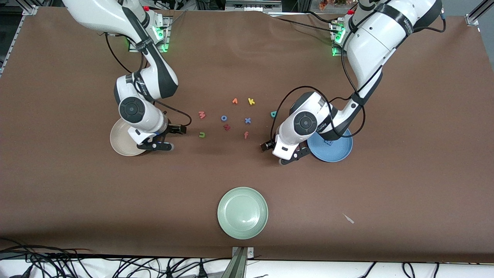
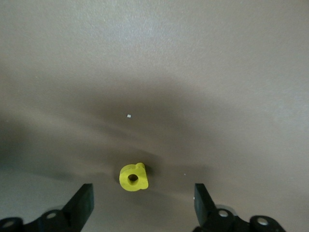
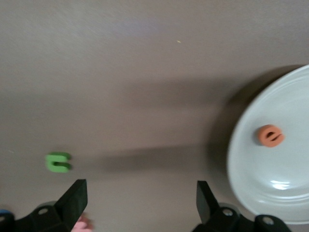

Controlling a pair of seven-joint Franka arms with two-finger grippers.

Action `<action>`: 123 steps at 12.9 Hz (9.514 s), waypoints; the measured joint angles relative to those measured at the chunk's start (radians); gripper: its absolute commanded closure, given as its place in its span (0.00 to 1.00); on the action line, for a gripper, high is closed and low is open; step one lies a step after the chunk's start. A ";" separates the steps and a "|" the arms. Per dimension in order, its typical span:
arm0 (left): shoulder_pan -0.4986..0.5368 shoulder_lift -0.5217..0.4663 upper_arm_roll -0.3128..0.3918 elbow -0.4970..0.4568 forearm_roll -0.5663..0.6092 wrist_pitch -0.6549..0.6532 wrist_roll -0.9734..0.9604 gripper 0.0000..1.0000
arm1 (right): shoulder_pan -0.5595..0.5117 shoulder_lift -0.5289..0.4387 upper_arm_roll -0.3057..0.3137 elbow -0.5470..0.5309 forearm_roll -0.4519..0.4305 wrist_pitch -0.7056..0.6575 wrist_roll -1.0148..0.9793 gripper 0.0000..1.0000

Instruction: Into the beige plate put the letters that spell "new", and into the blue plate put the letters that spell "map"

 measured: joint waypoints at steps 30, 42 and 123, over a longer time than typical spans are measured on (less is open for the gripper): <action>0.142 -0.124 0.032 0.057 0.118 -0.417 0.453 0.86 | 0.123 0.198 0.025 0.099 0.003 0.149 0.182 0.58; 0.236 -0.130 0.006 -0.042 0.118 -0.410 0.690 0.00 | 0.123 0.196 0.030 0.101 0.003 0.143 0.158 0.81; 0.032 -0.889 0.545 -0.084 -0.200 -0.725 1.094 0.00 | 0.088 -0.073 -0.188 -0.071 0.005 -0.071 -0.535 0.84</action>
